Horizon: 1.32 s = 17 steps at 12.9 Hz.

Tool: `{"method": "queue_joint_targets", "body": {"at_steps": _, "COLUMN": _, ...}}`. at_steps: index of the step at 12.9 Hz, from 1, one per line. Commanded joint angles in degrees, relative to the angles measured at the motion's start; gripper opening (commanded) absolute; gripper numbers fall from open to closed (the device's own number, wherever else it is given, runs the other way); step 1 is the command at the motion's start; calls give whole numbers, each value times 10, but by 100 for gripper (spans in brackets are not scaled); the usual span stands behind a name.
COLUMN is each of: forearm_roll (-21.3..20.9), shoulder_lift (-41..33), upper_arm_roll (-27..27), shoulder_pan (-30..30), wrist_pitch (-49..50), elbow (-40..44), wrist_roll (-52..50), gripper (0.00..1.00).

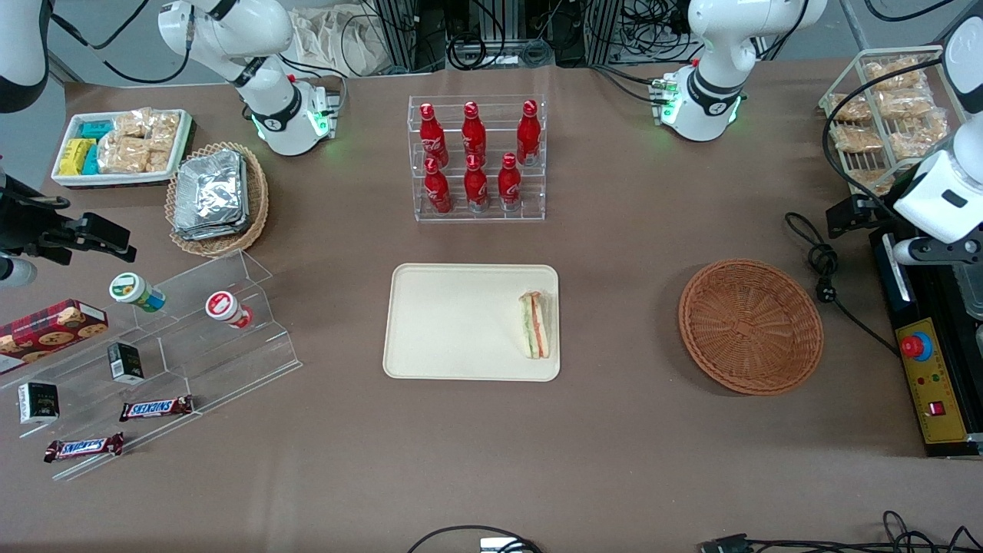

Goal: Place sandwich from basket to tray

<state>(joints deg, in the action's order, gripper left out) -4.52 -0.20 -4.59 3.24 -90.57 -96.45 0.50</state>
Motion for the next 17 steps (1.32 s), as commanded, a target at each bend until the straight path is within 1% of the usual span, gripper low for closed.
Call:
{"method": "queue_joint_targets", "body": {"at_steps": 1, "forearm_roll": 5, "shoulder_lift": -12, "upper_arm_roll": 11, "shoulder_pan": -11, "wrist_pitch": -7, "elbow": -8, "wrist_roll": 4, "gripper": 100}}
{"method": "queue_joint_targets", "body": {"at_steps": 3, "forearm_roll": 5, "shoulder_lift": -11, "upper_arm_roll": 11, "shoulder_pan": -11, "wrist_pitch": -21, "elbow": -9, "wrist_roll": 3, "gripper": 100}}
{"method": "queue_joint_targets", "body": {"at_steps": 17, "forearm_roll": 6, "shoulder_lift": -4, "upper_arm_roll": 10, "shoulder_pan": -7, "wrist_pitch": -17, "elbow": -11, "wrist_roll": 2, "gripper": 100}}
